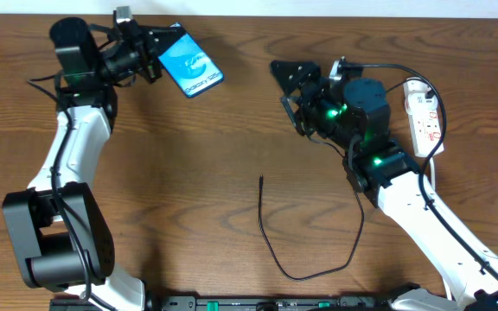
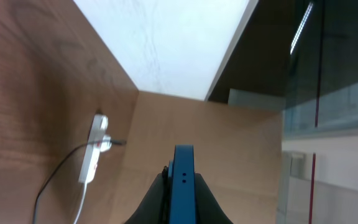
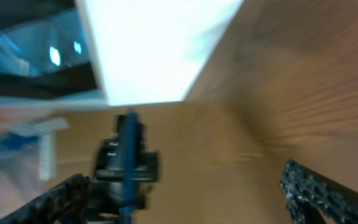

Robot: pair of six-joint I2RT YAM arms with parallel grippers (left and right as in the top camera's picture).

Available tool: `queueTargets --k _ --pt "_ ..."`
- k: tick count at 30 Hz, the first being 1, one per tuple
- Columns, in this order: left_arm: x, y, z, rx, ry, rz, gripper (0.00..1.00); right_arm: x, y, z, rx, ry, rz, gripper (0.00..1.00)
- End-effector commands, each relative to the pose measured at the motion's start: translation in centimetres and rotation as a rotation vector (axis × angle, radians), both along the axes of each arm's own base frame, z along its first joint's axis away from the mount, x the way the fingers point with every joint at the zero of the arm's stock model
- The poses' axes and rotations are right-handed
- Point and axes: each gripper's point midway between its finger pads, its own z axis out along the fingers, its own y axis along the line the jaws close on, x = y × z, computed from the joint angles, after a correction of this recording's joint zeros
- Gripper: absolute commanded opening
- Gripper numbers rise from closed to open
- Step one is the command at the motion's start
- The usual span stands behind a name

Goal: Plug charger to phone and switch on socket
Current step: 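Release the phone from the right gripper and pull it back, then lower the right gripper onto the black USB-C cable end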

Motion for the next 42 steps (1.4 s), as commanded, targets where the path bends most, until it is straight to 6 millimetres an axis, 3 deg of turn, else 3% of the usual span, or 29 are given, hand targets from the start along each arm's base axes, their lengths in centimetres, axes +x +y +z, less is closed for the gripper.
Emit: queueTargets --k 1,6,11,25,35,42 --pt "-2.1 0.5 2.0 0.002 -0.074 -0.113 0.07 -0.6 -0.1 -1.2 -0.133 -0.038 0.045 0.99" --pt "-2.6 2.7 2.1 -0.004 -0.075 -0.114 0.07 -1.8 -0.6 -4.3 -0.243 0.044 0.082 0.99" --pt "-2.9 3.3 2.2 -0.007 -0.076 -0.124 0.07 -2.7 -1.6 -6.6 -0.357 0.095 0.094 0.99" --pt "-2.9 3.3 2.2 -0.007 -0.076 -0.125 0.07 -3.5 -1.4 -9.6 -0.67 0.343 0.224 0.99" --pt "-2.9 3.3 2.2 -0.007 -0.076 -0.124 0.07 -8.2 1.0 -17.9 -0.838 0.624 0.369 0.99" --pt "-2.9 3.3 2.2 -0.007 -0.076 -0.125 0.07 -11.0 3.4 -21.8 -0.909 0.701 0.441 0.99"
